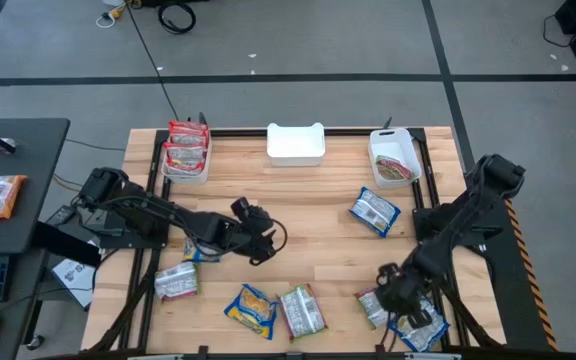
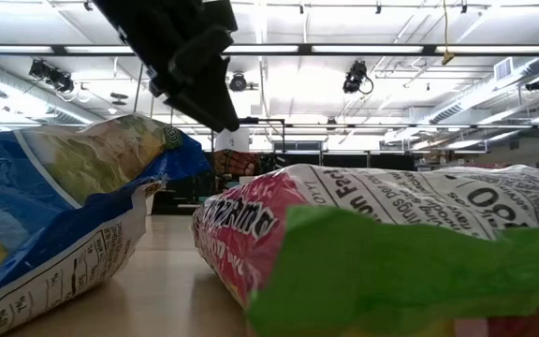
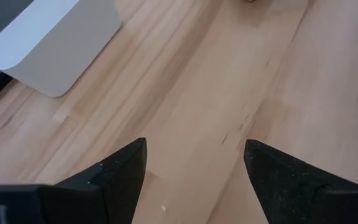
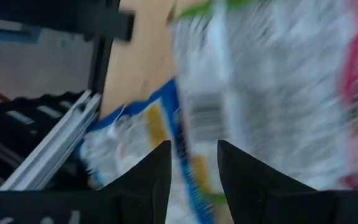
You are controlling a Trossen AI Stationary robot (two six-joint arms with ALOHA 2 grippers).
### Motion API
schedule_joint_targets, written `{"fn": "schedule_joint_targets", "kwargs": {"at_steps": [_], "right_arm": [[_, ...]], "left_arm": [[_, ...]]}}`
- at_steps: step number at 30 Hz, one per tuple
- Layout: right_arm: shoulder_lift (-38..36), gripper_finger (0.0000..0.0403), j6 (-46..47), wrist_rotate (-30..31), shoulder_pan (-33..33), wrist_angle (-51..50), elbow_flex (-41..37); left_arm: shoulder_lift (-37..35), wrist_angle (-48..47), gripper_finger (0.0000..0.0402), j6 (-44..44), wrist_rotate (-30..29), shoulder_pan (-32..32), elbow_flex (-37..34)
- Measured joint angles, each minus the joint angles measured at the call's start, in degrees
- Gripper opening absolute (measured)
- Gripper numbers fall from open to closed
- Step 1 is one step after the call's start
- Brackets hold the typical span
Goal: Sort Maruchan noodles
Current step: Put the green noodle pack into the right white bin
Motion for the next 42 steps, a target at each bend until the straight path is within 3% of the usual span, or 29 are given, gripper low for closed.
{"fn": "schedule_joint_targets", "kwargs": {"at_steps": [8, 14, 21, 25, 29, 32, 39, 42], "right_arm": [[4.0, 0.0135, 10.5, 0.7, 3.4, -0.3, 0.0], [6.3, 0.0134, 1.9, 4.8, 1.3, -6.6, 0.5], [4.7, 0.0128, -12.5, 35.0, -4.3, -27.4, 6.2], [4.8, 0.0122, -18.1, 43.7, -4.7, -36.7, 13.1], [4.6, 0.0121, -17.2, 46.3, -4.4, -36.1, 17.4], [4.6, 0.0121, -15.8, 46.4, -4.6, -29.0, 16.8], [4.9, 0.012, -17.5, 47.5, -9.3, -4.9, 5.7], [4.8, 0.012, -16.6, 45.6, -11.7, -0.8, 2.8]], "left_arm": [[0.0, 0.2, 0.0274, 2.5, 0.0, 0.0, 0.0], [0.0, 0.2, 0.0274, 2.7, 2.7, 0.0, 0.0], [0.0, 0.1, 0.0274, 2.4, 3.6, -1.0, 0.0], [0.0, 0.1, 0.0274, 1.9, 3.6, -1.6, 0.0], [0.0, 0.0, 0.0274, 1.6, 3.6, -2.5, 0.0], [0.0, 0.1, 0.0274, 1.8, 3.6, -2.6, 0.0], [0.0, 0.1, 0.0274, 3.5, 1.6, -2.0, 0.0], [0.0, 0.1, 0.0274, 3.5, 1.5, -2.0, 0.0]]}}
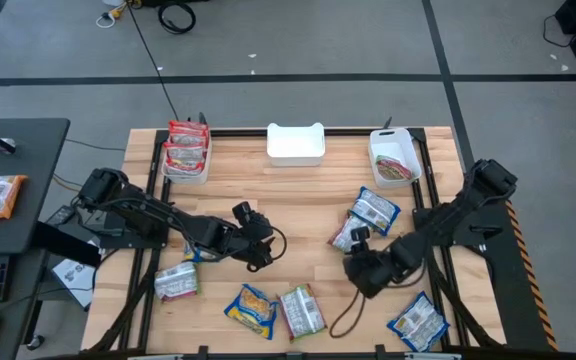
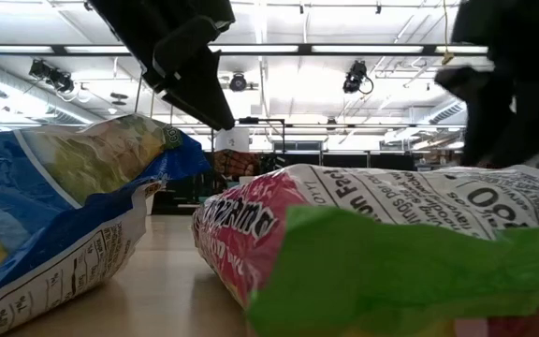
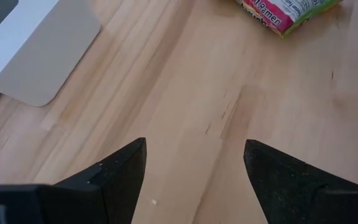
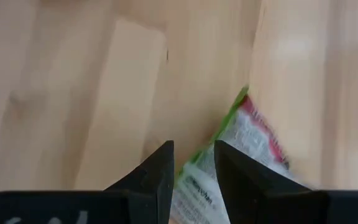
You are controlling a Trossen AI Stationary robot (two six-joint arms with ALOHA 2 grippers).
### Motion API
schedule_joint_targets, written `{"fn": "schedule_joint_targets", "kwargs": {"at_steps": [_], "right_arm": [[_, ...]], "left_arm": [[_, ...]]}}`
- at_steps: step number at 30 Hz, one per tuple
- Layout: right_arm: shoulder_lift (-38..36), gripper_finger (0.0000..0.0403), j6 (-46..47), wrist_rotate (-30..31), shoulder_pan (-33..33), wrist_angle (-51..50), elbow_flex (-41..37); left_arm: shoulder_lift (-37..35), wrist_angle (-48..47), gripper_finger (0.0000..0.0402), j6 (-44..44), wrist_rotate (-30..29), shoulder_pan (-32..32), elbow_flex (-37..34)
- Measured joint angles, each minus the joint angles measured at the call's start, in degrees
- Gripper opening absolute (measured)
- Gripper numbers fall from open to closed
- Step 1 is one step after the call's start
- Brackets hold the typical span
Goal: Sort Maruchan noodles
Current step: Put the green noodle pack into the right white bin
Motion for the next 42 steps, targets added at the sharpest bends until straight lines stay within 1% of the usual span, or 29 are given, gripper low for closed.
{"fn": "schedule_joint_targets", "kwargs": {"at_steps": [1, 3, 7, 9, 10, 11, 12, 14, 15, 17, 23, 28, 30, 33, 38, 40, 42], "right_arm": [[0.0, 0.012, 1.0, -1.9, -0.5, -0.4, -0.6], [0.0, 0.012, 3.9, -7.9, -1.1, -2.9, -1.1], [0.0, 0.012, 8.8, -23.0, -0.6, -14.5, -1.1], [0.0, 0.012, 11.2, -27.0, 0.1, -22.9, -1.1], [0.0, 0.012, 12.3, -27.5, 0.4, -27.1, -1.1], [-0.1, 0.012, 13.5, -27.0, 0.7, -30.8, -1.1], [-0.1, 0.012, 14.8, -25.2, 1.0, -33.3, -1.1], [-0.1, 0.012, 17.4, -19.8, 1.2, -34.2, -0.9], [-0.1, 0.012, 17.9, -17.2, 1.2, -33.1, -0.6], [-0.1, 0.012, 16.8, -12.9, 1.1, -27.9, 0.0], [-0.1, 0.012, 6.1, -6.0, 0.4, -10.6, 0.5], [-0.1, 0.012, 1.8, 3.0, -1.0, -2.3, 0.5], [-0.1, 0.012, 0.7, 5.2, -1.9, 0.4, 0.1], [-0.1, 0.012, 0.0, 3.6, -3.5, 2.6, -1.9], [-0.4, 0.012, 4.5, -4.5, -4.8, 2.7, -6.2], [-0.6, 0.0121, 6.9, -8.9, -4.3, 0.2, -6.4], [-0.8, 0.0121, 8.2, -12.9, -2.6, -5.8, -5.0]], "left_arm": [[0.0, 0.0, 0.0274, 0.0, 0.0, 0.0, 0.0], [0.0, 0.0, 0.0274, 0.0, 0.0, -0.2, 0.0], [0.0, 0.0, 0.0274, 0.0, 0.0, -0.6, 0.0], [0.0, 0.0, 0.0274, 0.0, 0.0, -0.6, 0.0], [0.0, 0.0, 0.0274, 0.0, 0.0, -0.5, 0.0], [0.0, 0.0, 0.0274, 0.0, -0.2, -0.4, 0.0], [0.0, 0.0, 0.0274, 0.0, -0.5, -0.3, 0.0], [0.0, 0.0, 0.0274, 0.1, -1.2, -0.1, 0.0], [0.0, 0.0, 0.0274, 0.3, -1.2, 0.0, 0.0], [0.0, 0.0, 0.0274, 0.5, -1.3, 0.0, 0.0], [0.0, 0.0, 0.0274, 0.4, -1.3, 0.0, 0.0], [0.0, 0.0, 0.0274, 0.4, -1.3, 0.0, 0.0], [0.0, 0.0, 0.0274, 0.4, -1.3, 0.0, 0.0], [0.0, 0.0, 0.0274, 0.0, -1.3, 0.0, 0.0], [0.0, 0.0, 0.0274, 0.0, -0.9, -0.3, 0.0], [0.0, -0.1, 0.0274, 0.0, -0.9, -0.4, 0.0], [0.0, -0.2, 0.0274, 0.0, -0.9, -0.5, 0.0]]}}
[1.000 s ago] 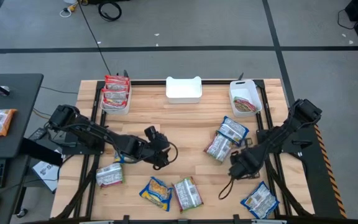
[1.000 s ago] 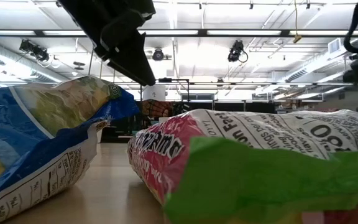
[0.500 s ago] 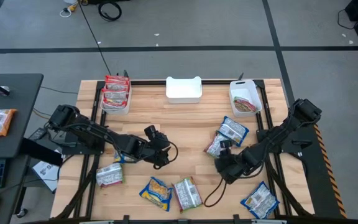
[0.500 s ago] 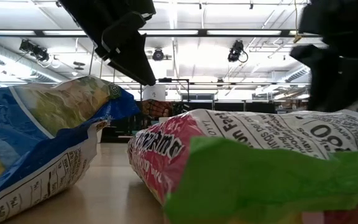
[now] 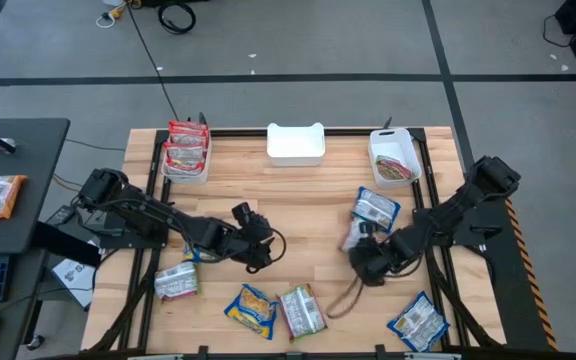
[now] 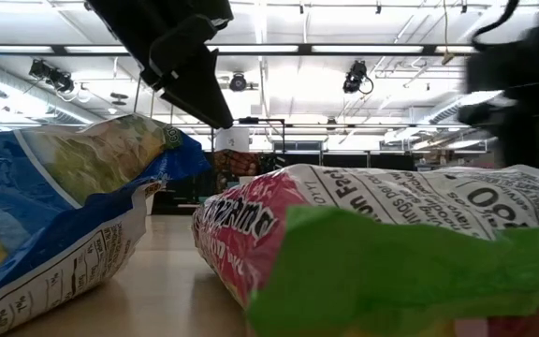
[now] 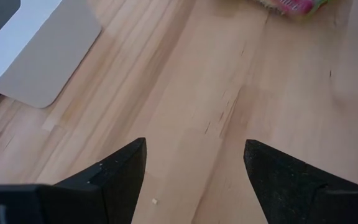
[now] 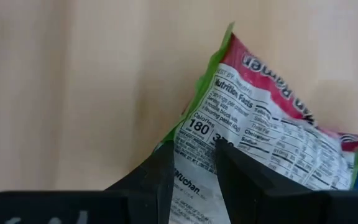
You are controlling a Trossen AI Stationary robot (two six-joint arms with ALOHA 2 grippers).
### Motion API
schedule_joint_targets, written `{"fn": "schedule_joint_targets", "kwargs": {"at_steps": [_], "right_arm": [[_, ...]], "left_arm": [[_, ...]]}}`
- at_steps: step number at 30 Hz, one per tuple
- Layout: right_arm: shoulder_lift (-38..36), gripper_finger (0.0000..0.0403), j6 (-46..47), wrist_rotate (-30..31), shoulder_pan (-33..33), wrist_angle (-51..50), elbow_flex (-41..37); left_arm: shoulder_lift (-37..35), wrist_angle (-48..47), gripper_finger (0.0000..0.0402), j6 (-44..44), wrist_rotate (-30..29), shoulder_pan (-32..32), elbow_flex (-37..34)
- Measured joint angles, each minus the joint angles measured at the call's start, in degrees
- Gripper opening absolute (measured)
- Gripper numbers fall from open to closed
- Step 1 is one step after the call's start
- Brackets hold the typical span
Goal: Sort Maruchan noodles
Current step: Put the green noodle pack into the right white bin
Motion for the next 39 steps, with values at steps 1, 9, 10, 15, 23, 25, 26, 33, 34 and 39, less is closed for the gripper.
{"fn": "schedule_joint_targets", "kwargs": {"at_steps": [1, 9, 10, 15, 23, 25, 26, 33, 34, 39], "right_arm": [[-0.1, 0.0121, 0.1, -3.1, 1.0, -4.3, 1.2], [0.4, 0.012, 1.3, -4.6, 5.3, -29.9, 13.5], [0.4, 0.012, 3.7, -1.4, 5.4, -29.9, 14.4], [0.3, 0.0122, 21.7, 6.7, 5.5, -26.1, 15.5], [0.3, 0.0152, 44.6, -5.2, 3.5, -36.4, 15.4], [0.3, 0.0171, 47.3, -5.3, 3.1, -39.3, 15.4], [0.3, 0.0183, 48.2, -5.2, 2.9, -39.7, 15.3], [0.3, 0.0276, 53.2, -8.4, 0.8, -31.3, 9.7], [0.3, 0.0285, 54.1, -9.8, 0.6, -29.8, 8.6], [1.0, 0.0296, 58.4, -12.7, -0.1, -27.8, 4.9]], "left_arm": [[0.0, -0.1, 0.0274, 0.0, 0.0, 0.0, 0.0], [0.0, 0.0, 0.0274, 0.5, -0.2, 0.5, 0.0], [0.0, 0.1, 0.0274, 0.5, -0.2, 0.5, 0.0], [0.0, 0.0, 0.0274, 0.4, -0.2, 0.5, 0.0], [0.0, 0.1, 0.0274, 0.4, 0.4, 0.3, 0.0], [0.0, 0.1, 0.0274, 0.1, 0.4, 0.3, 0.0], [0.0, 0.2, 0.0274, 0.0, 0.4, 0.3, 0.0], [0.0, 0.2, 0.0274, -1.1, 1.0, -0.7, 0.0], [0.0, 0.1, 0.0274, -1.1, 1.1, -1.0, 0.0], [0.0, 0.0, 0.0274, 0.9, 1.2, -1.9, 0.0]]}}
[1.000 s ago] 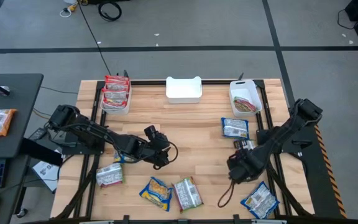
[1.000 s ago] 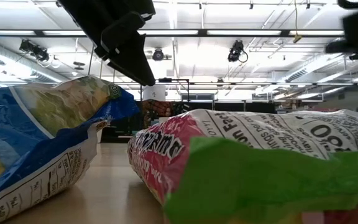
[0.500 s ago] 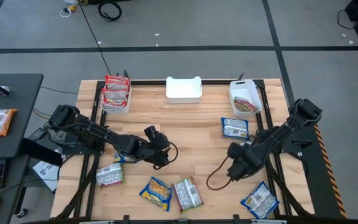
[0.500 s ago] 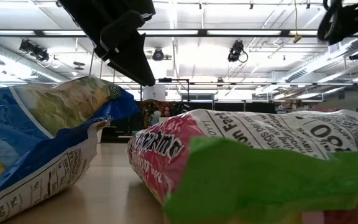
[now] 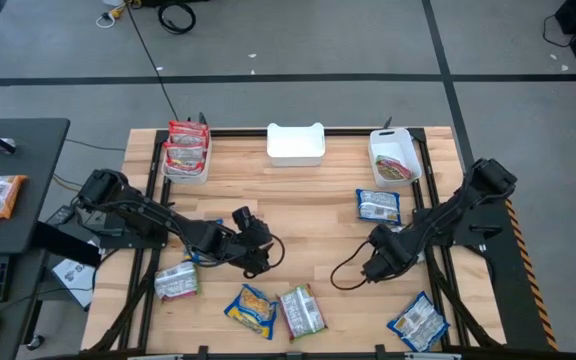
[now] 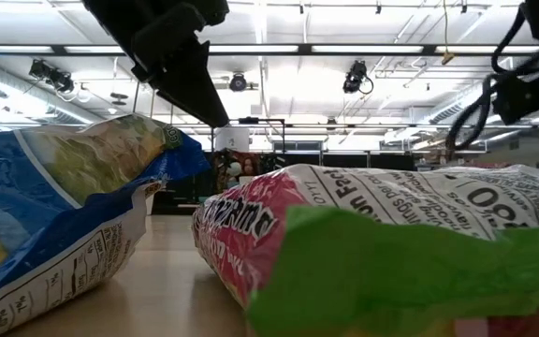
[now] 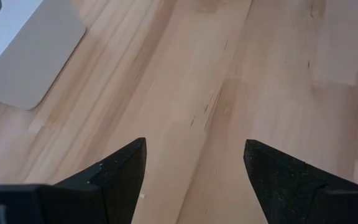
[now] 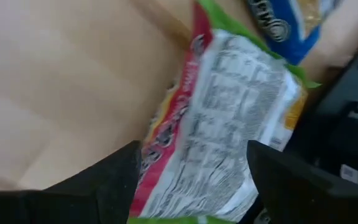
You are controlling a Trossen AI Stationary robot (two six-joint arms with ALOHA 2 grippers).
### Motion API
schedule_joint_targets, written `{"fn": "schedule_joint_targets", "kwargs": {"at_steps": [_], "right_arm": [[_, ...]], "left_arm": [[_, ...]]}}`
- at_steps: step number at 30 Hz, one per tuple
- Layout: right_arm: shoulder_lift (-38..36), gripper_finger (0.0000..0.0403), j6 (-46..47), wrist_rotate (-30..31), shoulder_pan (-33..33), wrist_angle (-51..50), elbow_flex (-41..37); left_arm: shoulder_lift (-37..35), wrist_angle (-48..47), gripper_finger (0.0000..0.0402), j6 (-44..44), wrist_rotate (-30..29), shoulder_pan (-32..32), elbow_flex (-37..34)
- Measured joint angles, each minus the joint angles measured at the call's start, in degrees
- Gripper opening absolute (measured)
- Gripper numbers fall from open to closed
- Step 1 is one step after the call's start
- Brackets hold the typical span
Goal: Sort Maruchan noodles
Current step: Put the green noodle pack into the right white bin
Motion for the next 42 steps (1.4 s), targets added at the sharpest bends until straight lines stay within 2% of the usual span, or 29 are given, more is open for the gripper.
{"fn": "schedule_joint_targets", "kwargs": {"at_steps": [4, 9, 15, 20, 22, 27, 31, 36, 39, 42], "right_arm": [[1.3, 0.0275, 0.5, 0.2, -0.1, -0.6, -1.1], [4.2, 0.0221, -2.8, 0.3, -0.9, 1.1, -1.2], [6.1, 0.0124, -6.7, 0.6, -2.0, 2.2, -0.8], [4.4, 0.0026, -9.3, 3.6, -2.2, 0.4, 2.2], [2.8, 0.0009, -12.8, 5.1, -2.3, 0.1, 4.3], [-1.8, 0.0006, -27.7, 7.4, -4.0, -0.7, 10.7], [-6.4, 0.0006, -47.7, 9.1, -6.6, -4.6, 13.8], [-11.1, 0.0004, -80.2, 21.9, -9.3, -14.4, 14.2], [-12.9, 0.0003, -87.5, 30.4, -13.5, -15.4, 14.2], [-14.6, 0.0002, -95.2, 34.1, -18.1, -15.6, 14.2]], "left_arm": [[0.0, 0.0, 0.0274, 0.6, 0.0, 0.0, 0.0], [0.0, 0.0, 0.0274, 0.6, -0.1, 0.1, 0.0], [0.0, 0.1, 0.0274, 0.6, -0.1, 0.1, 0.0], [0.0, 0.0, 0.0274, 0.6, -0.1, 0.1, 0.0], [0.0, 0.0, 0.0274, 0.6, -0.1, 0.1, 0.0], [0.0, 0.1, 0.0274, 0.5, -0.1, 0.1, 0.0], [0.0, 0.1, 0.0274, 0.5, 0.3, 0.1, 0.0], [0.0, 0.1, 0.0274, 0.5, 0.9, 0.1, 0.0], [0.0, 0.0, 0.0274, 0.5, 1.2, 0.1, 0.0], [0.0, 0.0, 0.0274, 0.6, 1.2, 0.1, 0.0]]}}
